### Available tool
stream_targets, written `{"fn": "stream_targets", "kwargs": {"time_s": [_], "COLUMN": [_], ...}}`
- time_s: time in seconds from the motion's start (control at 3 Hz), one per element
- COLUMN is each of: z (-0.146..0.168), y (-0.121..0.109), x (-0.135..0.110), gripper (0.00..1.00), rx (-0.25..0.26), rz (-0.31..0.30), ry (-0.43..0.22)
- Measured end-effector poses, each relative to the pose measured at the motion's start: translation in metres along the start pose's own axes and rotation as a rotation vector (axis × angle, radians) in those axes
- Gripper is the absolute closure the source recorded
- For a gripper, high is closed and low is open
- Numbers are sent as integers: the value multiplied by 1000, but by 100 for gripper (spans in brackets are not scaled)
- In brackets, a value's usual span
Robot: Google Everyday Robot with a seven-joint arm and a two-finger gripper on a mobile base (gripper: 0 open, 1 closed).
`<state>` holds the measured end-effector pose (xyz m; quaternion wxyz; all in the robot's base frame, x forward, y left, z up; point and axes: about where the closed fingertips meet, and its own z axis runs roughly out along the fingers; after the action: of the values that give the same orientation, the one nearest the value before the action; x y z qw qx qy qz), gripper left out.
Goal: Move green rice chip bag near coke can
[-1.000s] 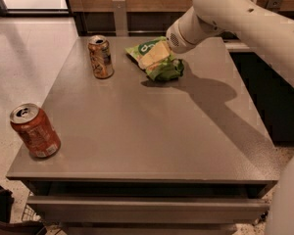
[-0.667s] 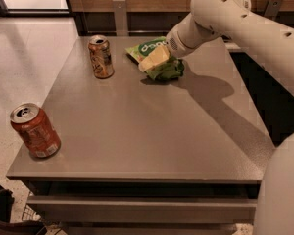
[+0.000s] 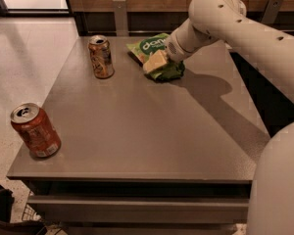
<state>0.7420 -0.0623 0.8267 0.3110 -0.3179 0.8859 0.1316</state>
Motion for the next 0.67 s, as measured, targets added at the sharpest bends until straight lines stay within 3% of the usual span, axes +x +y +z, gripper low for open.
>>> {"fn": "stream_targets", "kwargs": {"time_s": [0.67], "z": [3], "y": [2], "x": [0], "gripper": [80], "rx": [-5], "rz": [-1], "ry": [4]}}
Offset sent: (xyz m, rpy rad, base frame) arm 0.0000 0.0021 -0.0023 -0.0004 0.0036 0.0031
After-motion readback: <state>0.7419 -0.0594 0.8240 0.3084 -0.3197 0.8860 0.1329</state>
